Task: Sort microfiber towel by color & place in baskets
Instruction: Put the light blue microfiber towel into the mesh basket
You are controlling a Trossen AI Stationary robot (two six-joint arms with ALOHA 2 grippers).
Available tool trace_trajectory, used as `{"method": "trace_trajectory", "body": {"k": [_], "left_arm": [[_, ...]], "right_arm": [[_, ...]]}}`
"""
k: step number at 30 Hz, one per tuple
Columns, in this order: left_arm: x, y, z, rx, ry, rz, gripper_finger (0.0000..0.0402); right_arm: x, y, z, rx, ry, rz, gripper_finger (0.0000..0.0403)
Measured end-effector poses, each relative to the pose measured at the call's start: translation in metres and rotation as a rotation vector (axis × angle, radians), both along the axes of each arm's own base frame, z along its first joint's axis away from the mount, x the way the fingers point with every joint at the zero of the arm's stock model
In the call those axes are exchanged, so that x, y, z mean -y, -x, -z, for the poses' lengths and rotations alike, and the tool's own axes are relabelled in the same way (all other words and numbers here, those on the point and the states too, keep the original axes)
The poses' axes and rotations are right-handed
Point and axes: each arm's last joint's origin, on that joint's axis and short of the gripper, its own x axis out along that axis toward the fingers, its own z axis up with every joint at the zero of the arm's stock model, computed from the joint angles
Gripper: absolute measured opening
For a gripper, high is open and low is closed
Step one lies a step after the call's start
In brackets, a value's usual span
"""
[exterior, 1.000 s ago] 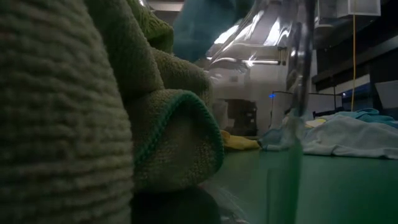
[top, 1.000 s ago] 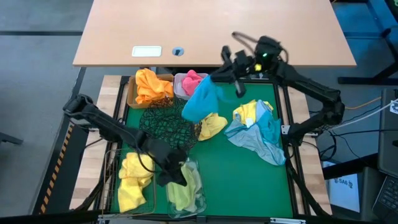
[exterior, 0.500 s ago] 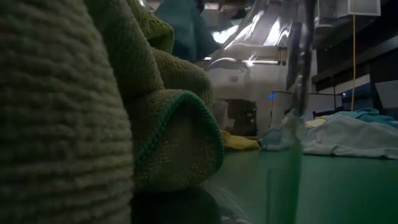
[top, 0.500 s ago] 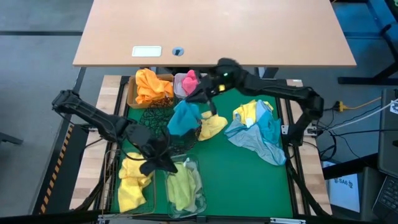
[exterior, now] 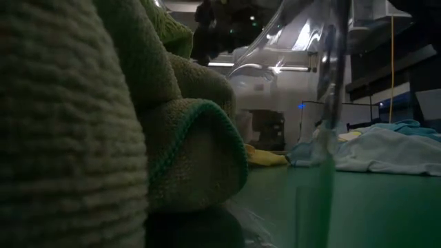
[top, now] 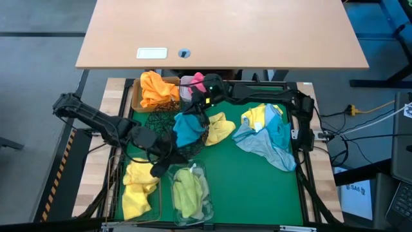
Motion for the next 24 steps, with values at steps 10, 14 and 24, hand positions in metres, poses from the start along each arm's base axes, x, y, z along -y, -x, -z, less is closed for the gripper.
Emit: {"method": "trace_trajectory", "body": {"k": [10,14,24], "left_arm": [[-0.044,0.005,-0.008,0.046,-0.234,-0.07,0.0],[-0.06,0.007,-0.008,0.018,-0.267,-0.118,0.0],[-0.074,0.006,-0.007,0.0,-0.268,-0.172,0.0]], "right_arm": [[0.003,-0.009,0.027,-0.078,-0.043,0.027,0.0003],[0.004,-0.009,0.028,-0.083,-0.026,0.067,0.0019],[0.004,-0.007,0.021,-0.082,-0.041,0.077,0.0161]]}}
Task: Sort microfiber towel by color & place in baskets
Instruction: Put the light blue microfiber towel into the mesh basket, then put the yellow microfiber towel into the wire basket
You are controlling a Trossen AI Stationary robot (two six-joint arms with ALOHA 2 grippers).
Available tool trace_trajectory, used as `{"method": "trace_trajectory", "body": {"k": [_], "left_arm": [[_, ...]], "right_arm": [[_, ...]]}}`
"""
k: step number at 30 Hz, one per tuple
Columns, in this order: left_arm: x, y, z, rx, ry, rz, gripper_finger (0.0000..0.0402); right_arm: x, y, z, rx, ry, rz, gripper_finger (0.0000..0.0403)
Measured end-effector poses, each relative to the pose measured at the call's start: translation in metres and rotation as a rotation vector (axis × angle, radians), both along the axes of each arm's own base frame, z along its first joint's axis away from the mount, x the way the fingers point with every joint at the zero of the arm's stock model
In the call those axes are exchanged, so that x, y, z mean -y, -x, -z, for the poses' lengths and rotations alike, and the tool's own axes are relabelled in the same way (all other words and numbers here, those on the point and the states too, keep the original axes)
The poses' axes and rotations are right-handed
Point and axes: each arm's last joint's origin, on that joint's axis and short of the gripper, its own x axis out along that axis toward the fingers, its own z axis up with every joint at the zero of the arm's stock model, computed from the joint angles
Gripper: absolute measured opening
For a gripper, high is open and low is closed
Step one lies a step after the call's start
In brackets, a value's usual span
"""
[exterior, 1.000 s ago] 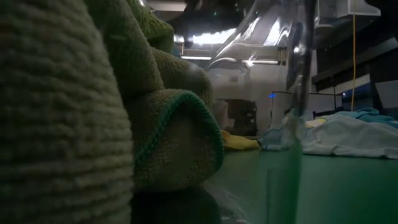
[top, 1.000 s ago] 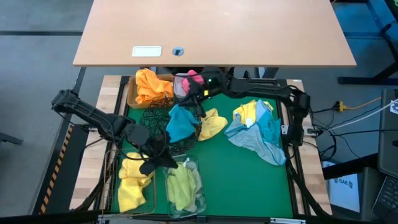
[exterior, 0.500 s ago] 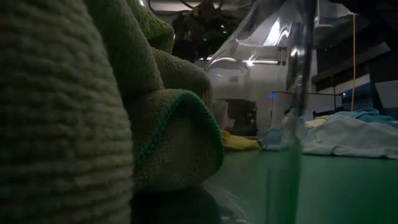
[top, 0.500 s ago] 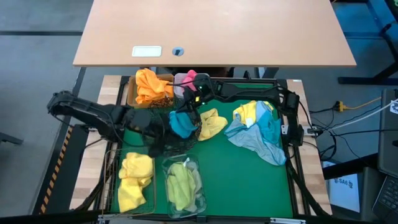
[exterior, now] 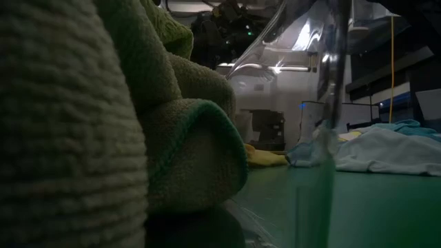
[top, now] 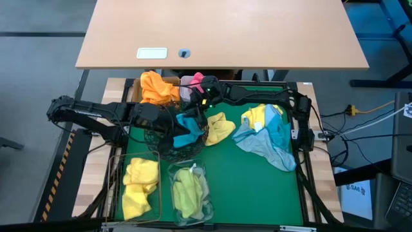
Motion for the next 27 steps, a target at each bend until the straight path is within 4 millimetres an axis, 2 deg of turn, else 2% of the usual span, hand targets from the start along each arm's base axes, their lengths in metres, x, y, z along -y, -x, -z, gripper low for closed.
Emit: {"method": "trace_trajectory", "body": {"k": [5,9,13,17,22,27], "left_arm": [[-0.001,0.0,0.0,0.002,0.001,-0.004,0.0],[-0.001,0.0,-0.001,0.002,0.0,-0.004,0.0],[-0.001,0.0,-0.001,0.003,0.001,-0.004,0.0],[-0.001,0.0,0.0,0.002,0.006,-0.01,0.0],[-0.002,0.0,0.0,0.005,-0.015,-0.038,0.0],[-0.003,0.0,0.0,0.007,-0.032,-0.075,0.0]], "right_arm": [[-0.003,0.013,-0.028,0.022,0.017,0.027,0.0205],[-0.008,0.03,-0.045,-0.031,0.008,0.029,0.0218],[-0.015,0.057,-0.063,-0.149,-0.004,0.054,0.0216],[-0.023,0.085,-0.072,-0.314,-0.032,0.05,0.0216],[-0.031,0.109,-0.06,-0.541,-0.066,0.019,0.0215],[-0.031,0.116,-0.022,-0.655,-0.054,0.054,0.0215]]}}
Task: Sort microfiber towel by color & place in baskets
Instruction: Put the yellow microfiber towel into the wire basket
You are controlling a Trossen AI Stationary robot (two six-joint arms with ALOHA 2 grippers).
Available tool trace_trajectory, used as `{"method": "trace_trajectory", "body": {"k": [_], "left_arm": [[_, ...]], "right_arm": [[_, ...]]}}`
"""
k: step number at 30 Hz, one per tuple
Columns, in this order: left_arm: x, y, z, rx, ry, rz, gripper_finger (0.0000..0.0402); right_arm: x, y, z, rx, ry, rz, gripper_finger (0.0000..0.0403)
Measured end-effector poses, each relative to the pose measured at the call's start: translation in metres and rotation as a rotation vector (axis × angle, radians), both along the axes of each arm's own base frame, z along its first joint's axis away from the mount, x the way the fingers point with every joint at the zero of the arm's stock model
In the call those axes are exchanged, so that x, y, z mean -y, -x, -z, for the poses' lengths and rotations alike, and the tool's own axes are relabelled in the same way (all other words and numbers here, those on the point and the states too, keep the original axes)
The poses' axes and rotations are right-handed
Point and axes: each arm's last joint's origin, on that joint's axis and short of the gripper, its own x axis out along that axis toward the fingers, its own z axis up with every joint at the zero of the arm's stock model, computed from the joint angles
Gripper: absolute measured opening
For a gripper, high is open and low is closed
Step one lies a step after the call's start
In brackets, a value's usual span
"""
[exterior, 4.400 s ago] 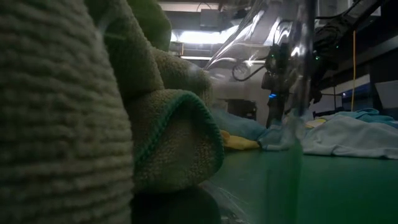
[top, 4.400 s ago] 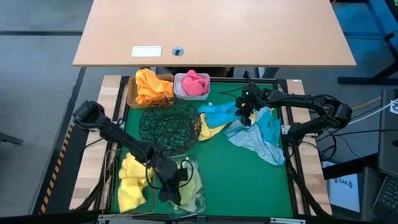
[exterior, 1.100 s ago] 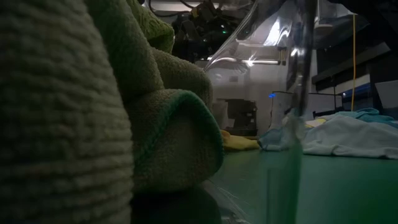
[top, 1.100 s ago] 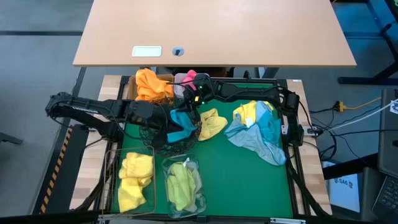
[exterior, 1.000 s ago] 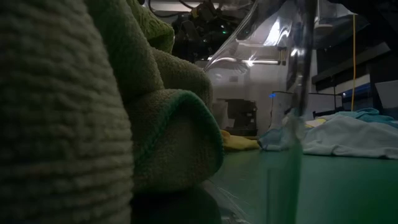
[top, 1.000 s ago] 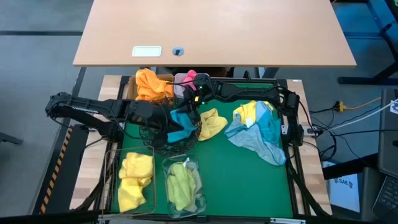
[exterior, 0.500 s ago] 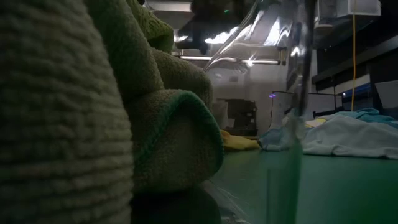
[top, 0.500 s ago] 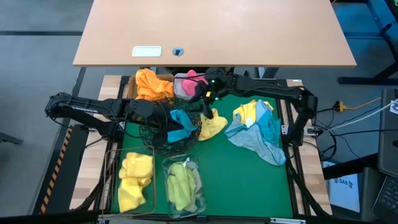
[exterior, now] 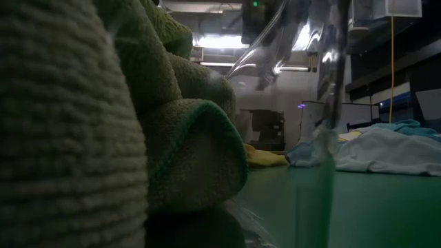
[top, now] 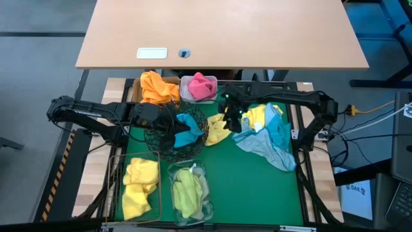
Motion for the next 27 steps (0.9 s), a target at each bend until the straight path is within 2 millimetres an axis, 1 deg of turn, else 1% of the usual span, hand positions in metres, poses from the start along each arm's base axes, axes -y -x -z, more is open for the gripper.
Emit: {"method": "trace_trajectory", "body": {"k": [3,7,12,16,19,21,25,27], "left_arm": [[0.0,0.0,0.0,-0.001,0.0,0.0,0.0],[0.0,0.0,0.0,-0.003,-0.001,0.0,0.0003],[0.0,0.0,0.0,-0.003,0.0,0.0,0.0036],[0.0,0.0,0.0,-0.003,-0.001,0.0,0.0069],[0.0,0.0,0.0,-0.003,0.0,0.0,0.0087],[0.0,0.0,0.0,-0.003,0.0,0.0,0.0092],[0.0,0.0,0.0,-0.002,0.0,0.0,0.0093],[0.0,0.0,0.0,-0.004,-0.001,0.0,0.0092]], "right_arm": [[0.0,0.001,0.026,-0.021,0.075,0.03,0.0215],[0.003,0.0,0.056,0.016,0.218,0.091,0.0215],[0.005,0.004,0.089,0.061,0.338,0.159,0.0215],[0.004,0.011,0.108,0.098,0.371,0.183,0.0215],[0.004,0.013,0.121,0.117,0.387,0.196,0.0215],[0.004,0.015,0.133,0.089,0.382,0.193,0.0215],[0.004,0.011,0.152,0.05,0.368,0.189,0.0215],[0.005,0.009,0.158,0.044,0.355,0.183,0.0215]]}}
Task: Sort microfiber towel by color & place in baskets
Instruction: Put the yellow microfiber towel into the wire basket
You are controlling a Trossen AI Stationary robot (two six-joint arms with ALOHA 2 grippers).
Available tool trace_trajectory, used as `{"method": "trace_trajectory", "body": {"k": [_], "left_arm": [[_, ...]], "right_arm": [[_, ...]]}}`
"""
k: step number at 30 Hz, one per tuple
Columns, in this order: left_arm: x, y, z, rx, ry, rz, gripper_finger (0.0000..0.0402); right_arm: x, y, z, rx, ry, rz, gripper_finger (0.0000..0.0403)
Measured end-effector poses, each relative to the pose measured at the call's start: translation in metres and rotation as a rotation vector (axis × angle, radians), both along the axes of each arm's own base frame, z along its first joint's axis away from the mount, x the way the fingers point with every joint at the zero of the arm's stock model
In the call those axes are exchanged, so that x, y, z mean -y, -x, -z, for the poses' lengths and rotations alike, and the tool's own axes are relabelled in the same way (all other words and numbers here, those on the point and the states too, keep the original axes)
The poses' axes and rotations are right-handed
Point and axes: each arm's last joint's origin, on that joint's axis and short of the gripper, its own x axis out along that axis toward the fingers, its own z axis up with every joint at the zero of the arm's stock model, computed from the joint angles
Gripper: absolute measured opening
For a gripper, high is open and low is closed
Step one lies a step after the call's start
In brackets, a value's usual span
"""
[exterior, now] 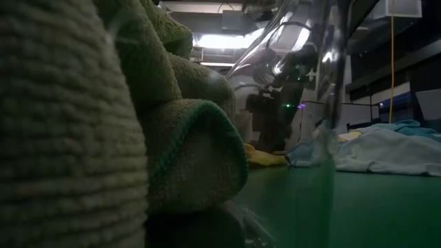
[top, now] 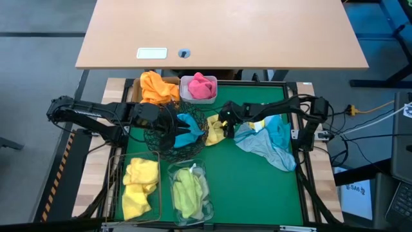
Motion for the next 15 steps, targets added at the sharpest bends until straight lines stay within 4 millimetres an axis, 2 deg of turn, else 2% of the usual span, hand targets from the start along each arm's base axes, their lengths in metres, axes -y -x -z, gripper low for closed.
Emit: {"method": "trace_trajectory", "body": {"k": [3,6,9,15], "left_arm": [[0.0,0.0,0.0,0.0,0.0,0.0,0.0092],[0.0,0.0,0.0,0.0,0.0,0.001,0.0092],[0.0,0.0,0.0,0.0,0.0,0.001,0.0092],[0.001,-0.002,0.001,-0.005,0.002,0.002,0.0092]], "right_arm": [[0.0,0.0,0.008,-0.02,-0.037,0.009,0.0211],[-0.001,0.0,0.009,-0.017,-0.07,0.02,0.0187],[-0.002,0.0,0.006,-0.012,-0.081,0.013,0.0141],[-0.005,0.011,-0.006,-0.058,-0.114,0.025,0.002]]}}
